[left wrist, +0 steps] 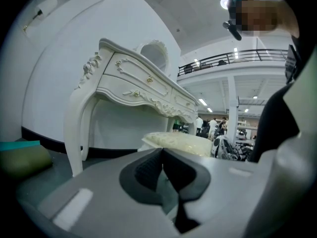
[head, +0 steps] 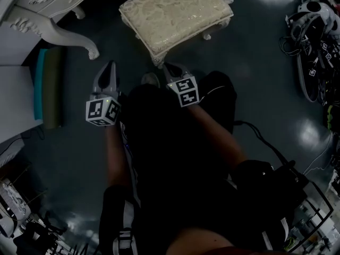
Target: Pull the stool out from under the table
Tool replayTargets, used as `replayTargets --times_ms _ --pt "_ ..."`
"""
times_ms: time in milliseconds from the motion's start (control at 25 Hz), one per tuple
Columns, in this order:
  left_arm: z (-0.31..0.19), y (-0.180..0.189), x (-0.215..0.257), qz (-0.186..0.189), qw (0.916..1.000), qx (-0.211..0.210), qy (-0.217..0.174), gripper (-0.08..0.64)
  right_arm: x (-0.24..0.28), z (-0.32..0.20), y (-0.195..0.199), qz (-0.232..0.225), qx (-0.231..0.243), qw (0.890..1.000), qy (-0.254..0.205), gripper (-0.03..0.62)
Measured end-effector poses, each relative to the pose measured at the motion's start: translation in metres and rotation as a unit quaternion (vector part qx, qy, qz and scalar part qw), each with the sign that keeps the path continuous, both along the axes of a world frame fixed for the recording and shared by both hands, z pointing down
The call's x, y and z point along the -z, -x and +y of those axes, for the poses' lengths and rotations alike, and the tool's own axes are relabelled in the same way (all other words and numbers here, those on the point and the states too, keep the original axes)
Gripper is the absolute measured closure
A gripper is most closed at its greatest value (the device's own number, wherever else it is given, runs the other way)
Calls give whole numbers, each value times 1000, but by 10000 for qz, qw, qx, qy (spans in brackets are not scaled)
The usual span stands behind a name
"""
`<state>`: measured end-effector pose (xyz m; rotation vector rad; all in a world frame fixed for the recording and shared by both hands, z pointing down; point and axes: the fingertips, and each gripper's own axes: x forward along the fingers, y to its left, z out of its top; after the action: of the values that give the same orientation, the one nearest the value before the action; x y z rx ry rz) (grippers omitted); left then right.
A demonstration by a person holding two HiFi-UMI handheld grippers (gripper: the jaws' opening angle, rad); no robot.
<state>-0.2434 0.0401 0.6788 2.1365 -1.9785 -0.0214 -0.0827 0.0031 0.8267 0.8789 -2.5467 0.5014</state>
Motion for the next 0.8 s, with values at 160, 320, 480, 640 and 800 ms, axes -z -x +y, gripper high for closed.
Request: replayTargets --times_ms 160,320,480,640,800 --pt "-12 -5 3 53 10000 -73 -23 551 7 -19 -19 3 -339 9994 29 592" --pt "-33 -2 4 49 9998 -154 -65 551 7 -38 -26 -9 -591 9981 145 592" --pt "-49 0 2 112 9996 -245 5 551 2 -38 -34 59 -755 9965 340 594" --pt "-74 3 1 209 9993 -305 85 551 7 -51 -46 66 -1015 9938 441 594" --pt "-94 6 3 237 9988 -400 127 551 11 -71 -60 84 -1323 9899 502 594"
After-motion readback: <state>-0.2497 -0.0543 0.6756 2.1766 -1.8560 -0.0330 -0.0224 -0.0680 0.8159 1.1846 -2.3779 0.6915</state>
